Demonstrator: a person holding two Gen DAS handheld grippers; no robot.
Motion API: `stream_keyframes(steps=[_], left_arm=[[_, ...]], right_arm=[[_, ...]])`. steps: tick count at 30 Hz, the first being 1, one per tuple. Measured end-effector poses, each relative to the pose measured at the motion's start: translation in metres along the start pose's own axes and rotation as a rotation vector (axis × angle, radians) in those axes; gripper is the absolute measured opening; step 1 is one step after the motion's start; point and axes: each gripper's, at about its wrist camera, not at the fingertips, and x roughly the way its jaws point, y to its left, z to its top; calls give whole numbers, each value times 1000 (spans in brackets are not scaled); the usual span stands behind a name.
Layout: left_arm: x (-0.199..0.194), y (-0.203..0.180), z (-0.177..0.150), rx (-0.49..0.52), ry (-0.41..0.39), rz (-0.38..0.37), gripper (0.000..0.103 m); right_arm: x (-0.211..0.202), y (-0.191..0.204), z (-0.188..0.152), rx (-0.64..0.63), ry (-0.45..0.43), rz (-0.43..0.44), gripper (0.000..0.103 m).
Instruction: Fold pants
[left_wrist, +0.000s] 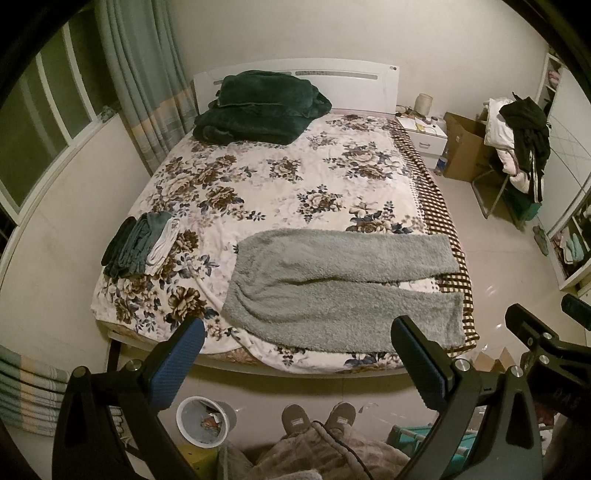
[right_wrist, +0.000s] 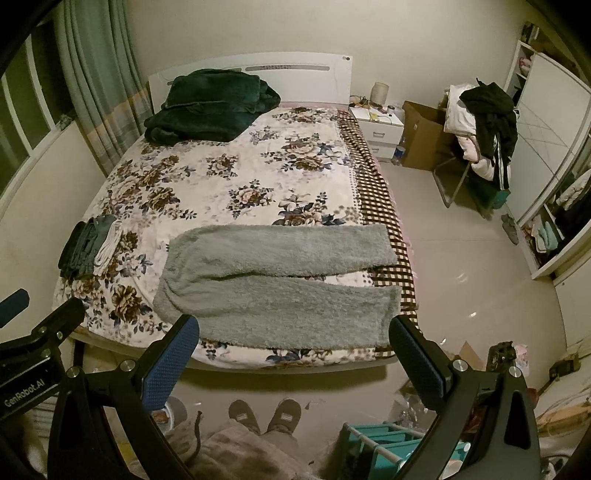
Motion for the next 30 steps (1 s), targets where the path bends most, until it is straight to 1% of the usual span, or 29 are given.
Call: stream_keyframes(steps=[8, 16, 19, 20, 25, 27, 29, 30], left_arm=[[0, -1, 0, 1, 2, -2, 103], [1, -6, 9, 12, 15, -13, 103], [3, -5, 11, 10, -19, -2, 103], [7, -3, 16, 8, -38, 14, 103], [41, 10, 39, -12, -90, 32, 103], [62, 11, 51, -12, -91, 43, 103], [80, 19, 55, -13, -91, 45, 103], [90, 19, 58, -12, -80, 46, 103]], right_arm=[[0, 1, -1, 1, 2, 0, 103], [1, 3, -3, 2, 5, 1, 103], [3, 5, -4, 18, -5, -9, 103], [5, 6, -3, 27, -13, -17, 103], [26, 11, 5, 75, -74, -58, 103], [44, 11, 14, 88, -93, -86, 103], [67, 10, 24, 104, -109, -102, 103], [76, 8, 29, 108, -107, -109, 103]])
